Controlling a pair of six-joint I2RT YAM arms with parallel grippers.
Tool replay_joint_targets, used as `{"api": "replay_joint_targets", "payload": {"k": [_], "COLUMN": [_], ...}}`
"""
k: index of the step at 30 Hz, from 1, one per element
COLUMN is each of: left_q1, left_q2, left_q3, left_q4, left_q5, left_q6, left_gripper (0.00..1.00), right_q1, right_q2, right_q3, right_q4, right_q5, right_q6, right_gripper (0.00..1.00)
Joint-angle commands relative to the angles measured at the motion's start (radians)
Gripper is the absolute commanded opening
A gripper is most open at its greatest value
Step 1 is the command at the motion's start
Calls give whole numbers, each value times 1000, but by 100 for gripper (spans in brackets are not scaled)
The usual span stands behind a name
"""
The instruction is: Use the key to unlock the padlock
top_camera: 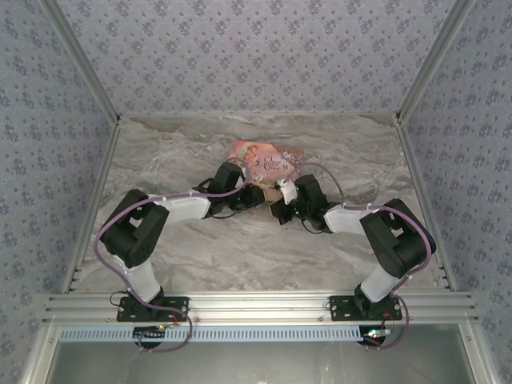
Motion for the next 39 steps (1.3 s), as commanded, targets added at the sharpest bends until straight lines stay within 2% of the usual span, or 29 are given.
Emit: {"api": "replay_joint_targets", "payload": {"k": [1, 11, 29, 39], "left_q1": [-10, -13, -16, -22], "left_q2": [-55, -56, -71, -73], "left_q3": [5, 4, 2, 6], "left_q4": [27, 29, 23, 25], "left_q5": [56, 59, 78, 88], "left_q6": [-22, -24, -38, -47], "left_gripper": [15, 15, 15, 15], "right_q1": [-2, 1, -10, -11], "right_q2": [23, 36, -3, 23], "right_q3": [42, 56, 60, 110], "right_q4": [-2, 10, 175, 243], "right_q5": [-17, -28, -87, -128], "right_q6": [-8, -5, 42, 90], "right_gripper": [0, 0, 0, 0]}}
